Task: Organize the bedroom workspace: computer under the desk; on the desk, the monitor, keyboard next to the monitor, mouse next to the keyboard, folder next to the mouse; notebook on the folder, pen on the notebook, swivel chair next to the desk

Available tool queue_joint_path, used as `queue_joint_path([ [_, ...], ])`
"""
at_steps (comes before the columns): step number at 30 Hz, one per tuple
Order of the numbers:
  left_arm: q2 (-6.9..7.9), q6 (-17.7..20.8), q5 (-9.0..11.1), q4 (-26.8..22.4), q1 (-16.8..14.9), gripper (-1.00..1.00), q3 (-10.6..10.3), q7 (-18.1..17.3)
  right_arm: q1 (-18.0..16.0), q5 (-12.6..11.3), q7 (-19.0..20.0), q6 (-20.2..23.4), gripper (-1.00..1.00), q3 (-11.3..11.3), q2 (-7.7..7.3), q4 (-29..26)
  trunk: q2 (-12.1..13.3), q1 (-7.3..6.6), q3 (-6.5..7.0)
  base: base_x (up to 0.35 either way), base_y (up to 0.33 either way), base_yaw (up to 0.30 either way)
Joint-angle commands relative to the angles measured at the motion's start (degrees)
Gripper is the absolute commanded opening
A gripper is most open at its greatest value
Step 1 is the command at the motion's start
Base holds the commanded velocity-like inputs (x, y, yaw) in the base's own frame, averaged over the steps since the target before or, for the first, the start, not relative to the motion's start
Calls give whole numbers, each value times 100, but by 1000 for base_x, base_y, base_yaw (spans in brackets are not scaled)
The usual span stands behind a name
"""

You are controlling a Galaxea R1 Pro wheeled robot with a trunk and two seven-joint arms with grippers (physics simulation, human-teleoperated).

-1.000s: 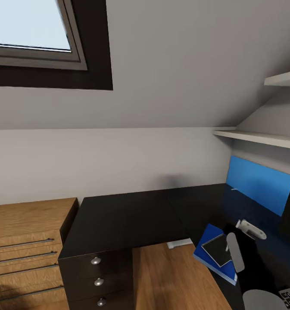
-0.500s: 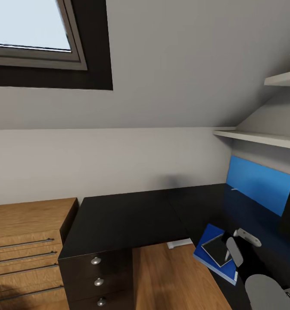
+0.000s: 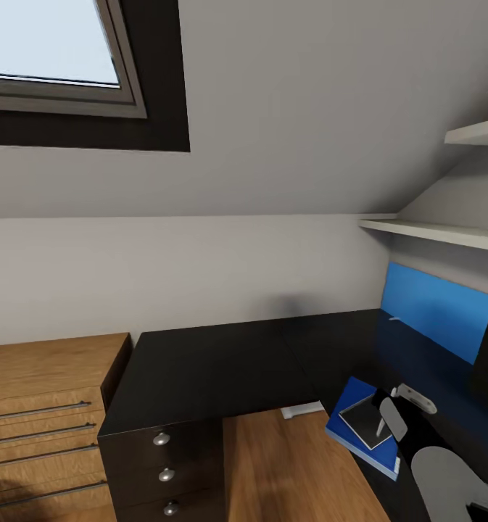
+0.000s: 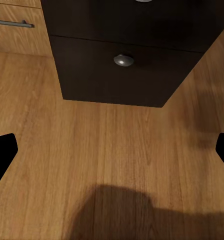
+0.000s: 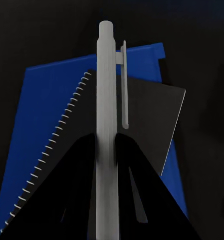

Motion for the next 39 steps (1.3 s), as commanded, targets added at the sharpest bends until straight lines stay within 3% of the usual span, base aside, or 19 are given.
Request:
queue_joint_path([
  [1,-8,-5,-10,-6,-2,100,33,-52,-3,-56,-2,15,-100,0,2,-7,-5,1,-7,0,0,0],
  [23,-11,-12,-10,-6,-2,100,33,-52,-14,-49,232,-2,-100,9,2,139,-5,1,-7,11,7,0],
  [24,-11,-13,-10,-6,-2,100,33,-52,-15,-48,232,-2,100,9,1,141,-5,1,-7,1,1,0],
  [39,-17,-14,-10,-6,-2,100,24,-52,-15,-53,232,-267,100,11,8,111,-5,1,-7,0,0,0],
])
